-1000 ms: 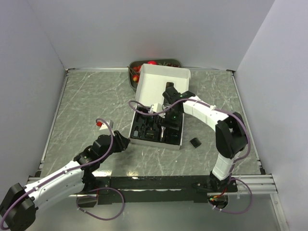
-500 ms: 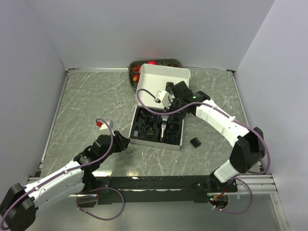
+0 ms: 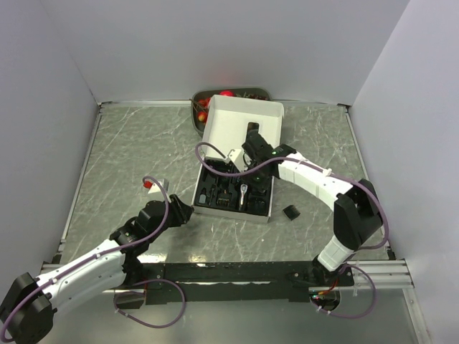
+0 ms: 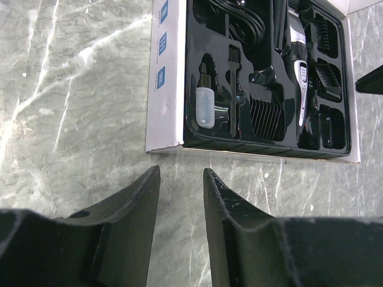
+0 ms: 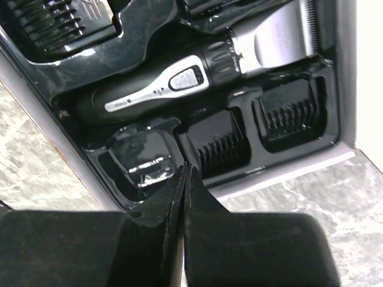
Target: Sort the hair-cutting tools
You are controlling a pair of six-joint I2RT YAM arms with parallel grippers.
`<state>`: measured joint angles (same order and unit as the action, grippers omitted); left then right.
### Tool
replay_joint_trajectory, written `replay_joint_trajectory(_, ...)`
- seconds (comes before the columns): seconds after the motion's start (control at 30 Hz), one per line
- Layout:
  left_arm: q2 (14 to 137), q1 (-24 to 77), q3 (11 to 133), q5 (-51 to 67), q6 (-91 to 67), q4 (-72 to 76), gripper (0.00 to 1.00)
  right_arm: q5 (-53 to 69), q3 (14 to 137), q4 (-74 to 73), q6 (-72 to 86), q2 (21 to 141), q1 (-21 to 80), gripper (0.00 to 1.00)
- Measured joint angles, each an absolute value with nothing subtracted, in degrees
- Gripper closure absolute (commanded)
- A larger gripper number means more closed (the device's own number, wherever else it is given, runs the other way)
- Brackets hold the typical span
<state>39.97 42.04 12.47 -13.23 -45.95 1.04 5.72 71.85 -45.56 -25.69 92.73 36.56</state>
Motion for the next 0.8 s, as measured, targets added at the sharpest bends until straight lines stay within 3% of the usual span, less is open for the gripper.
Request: replay_joint_trajectory(0.8,39.5,42.0,12.5,-13.4,-46.0,1.0,0.59,5.6,69.0,-40.5,-23.2,97.4,36.2,1.0)
